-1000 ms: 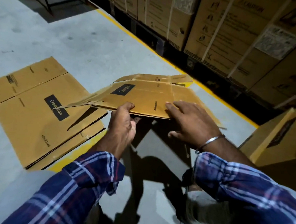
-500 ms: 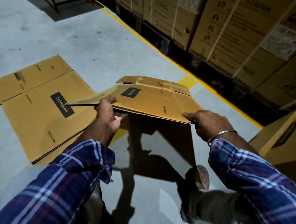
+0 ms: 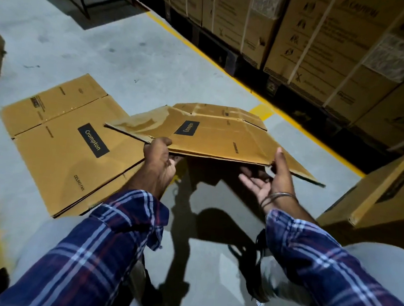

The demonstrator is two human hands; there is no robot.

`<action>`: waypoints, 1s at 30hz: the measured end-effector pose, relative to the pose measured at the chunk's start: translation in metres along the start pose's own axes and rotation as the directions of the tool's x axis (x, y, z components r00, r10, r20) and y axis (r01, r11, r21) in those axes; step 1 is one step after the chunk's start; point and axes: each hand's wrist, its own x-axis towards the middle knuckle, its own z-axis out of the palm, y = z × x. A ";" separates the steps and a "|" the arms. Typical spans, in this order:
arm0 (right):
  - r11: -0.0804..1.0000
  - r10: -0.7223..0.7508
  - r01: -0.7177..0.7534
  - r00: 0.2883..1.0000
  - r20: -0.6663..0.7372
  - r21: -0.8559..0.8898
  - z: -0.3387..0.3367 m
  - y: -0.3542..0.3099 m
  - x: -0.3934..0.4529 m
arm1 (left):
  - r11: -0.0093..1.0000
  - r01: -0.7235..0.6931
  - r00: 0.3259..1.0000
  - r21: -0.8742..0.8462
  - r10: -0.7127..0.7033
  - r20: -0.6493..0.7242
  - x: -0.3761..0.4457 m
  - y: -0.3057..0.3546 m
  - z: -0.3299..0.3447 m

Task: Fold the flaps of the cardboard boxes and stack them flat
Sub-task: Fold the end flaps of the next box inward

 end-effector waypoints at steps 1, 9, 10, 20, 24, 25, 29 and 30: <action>0.997 -0.028 0.033 0.997 -0.066 0.069 0.000 -0.004 0.008 | 1.000 0.002 1.000 0.001 -0.002 -0.002 0.000 -0.002 -0.001; 0.969 -0.232 0.235 0.971 -0.048 0.074 0.028 -0.018 0.032 | 0.997 -0.072 0.997 -0.006 0.072 -0.003 0.003 0.020 -0.006; 0.962 -0.259 0.260 0.966 -0.015 0.079 0.036 -0.019 0.031 | 0.995 -0.093 0.996 -0.029 0.093 0.000 0.001 0.029 -0.007; 0.989 -0.134 0.100 0.914 0.384 0.105 0.148 0.032 0.010 | 0.921 -0.308 0.951 -0.237 0.299 -0.075 -0.010 0.142 -0.080; 0.999 -0.020 0.040 0.886 0.463 -0.034 0.201 0.089 0.002 | 0.875 -0.361 0.933 -0.324 0.338 -0.125 -0.002 0.170 -0.154; 0.998 0.015 0.017 0.882 0.470 -0.065 0.210 0.107 0.002 | 0.866 -0.357 0.934 -0.350 0.328 -0.140 0.001 0.172 -0.171; 0.986 0.115 -0.064 0.933 0.342 -0.155 0.218 0.183 0.020 | 0.892 -0.293 0.950 -0.345 0.231 -0.210 0.017 0.151 -0.235; 0.978 0.129 -0.074 0.951 0.282 -0.197 0.217 0.202 0.028 | 0.909 -0.264 0.953 -0.323 0.194 -0.233 0.022 0.142 -0.247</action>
